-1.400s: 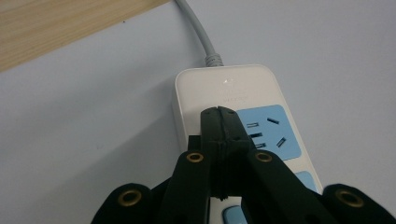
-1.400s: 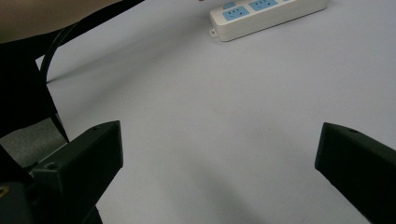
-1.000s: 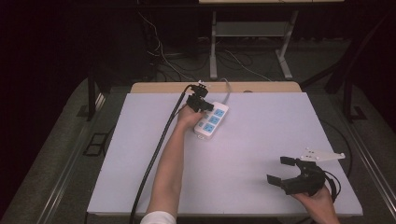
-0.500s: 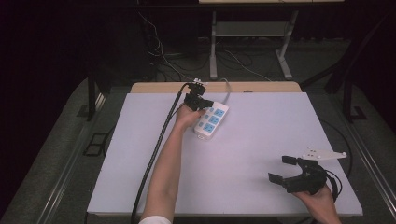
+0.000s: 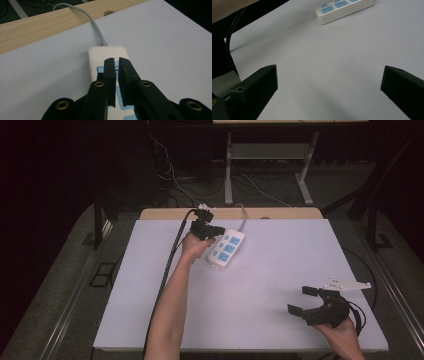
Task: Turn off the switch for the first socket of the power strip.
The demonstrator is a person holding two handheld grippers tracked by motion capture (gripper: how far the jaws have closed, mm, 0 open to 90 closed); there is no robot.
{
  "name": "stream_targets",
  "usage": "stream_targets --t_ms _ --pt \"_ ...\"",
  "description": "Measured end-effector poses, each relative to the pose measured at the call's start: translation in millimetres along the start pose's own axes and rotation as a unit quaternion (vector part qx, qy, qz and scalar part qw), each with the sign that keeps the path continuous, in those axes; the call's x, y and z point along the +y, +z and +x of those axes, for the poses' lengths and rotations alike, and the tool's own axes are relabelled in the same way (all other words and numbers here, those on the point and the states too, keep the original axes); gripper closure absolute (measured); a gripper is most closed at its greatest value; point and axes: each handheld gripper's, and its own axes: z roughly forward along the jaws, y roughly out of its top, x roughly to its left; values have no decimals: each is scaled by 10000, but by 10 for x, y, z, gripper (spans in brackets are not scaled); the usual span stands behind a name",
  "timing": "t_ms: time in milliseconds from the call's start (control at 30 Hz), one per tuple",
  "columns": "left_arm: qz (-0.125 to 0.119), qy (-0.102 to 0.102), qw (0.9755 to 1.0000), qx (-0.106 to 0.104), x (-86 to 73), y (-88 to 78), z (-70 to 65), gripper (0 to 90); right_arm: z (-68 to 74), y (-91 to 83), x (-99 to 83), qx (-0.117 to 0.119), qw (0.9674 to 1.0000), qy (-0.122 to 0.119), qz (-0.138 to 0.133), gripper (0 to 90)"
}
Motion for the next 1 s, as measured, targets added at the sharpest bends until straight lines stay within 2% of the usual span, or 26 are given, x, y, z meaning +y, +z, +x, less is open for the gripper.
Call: stream_targets --t_ms 67,167,233,333,400,467,567,633,900,1000 --pt "-101 -95 9999 -90 -37 -60 10 755 -8 -1 -1 5 10000 7 -7 6" --pt "-212 -227 9994 -141 -81 -150 20 586 -9 2 1 14 10000 15 -6 7" --pt "-271 -228 9991 -229 -110 -213 20 446 -6 5 1 14 10000 8 0 6" --pt "-452 -332 9977 -370 -147 -306 13 235 -4 8 1 18 10000 8 0 6" --pt "-466 -370 9973 -433 -159 -355 9 131 -3 8 1 19 10000 6 3 6" --pt "-400 -309 9979 -403 -163 -396 -11 57 -2 8 1 20 10000 8 -2 6" --pt "-443 -241 9974 -519 -174 -477 -39 0 1 9 2 25 10000 3 5 7" --pt "-526 -241 9969 -528 -182 -542 -61 0 3 11 1 27 10000 -3 12 6" --pt "-566 -58 9973 -456 -259 -800 -200 0 9 9 -1 46 10000 -7 20 6" --pt "-677 -34 9965 -486 -298 -905 -257 0 12 11 0 65 10000 -14 26 6"
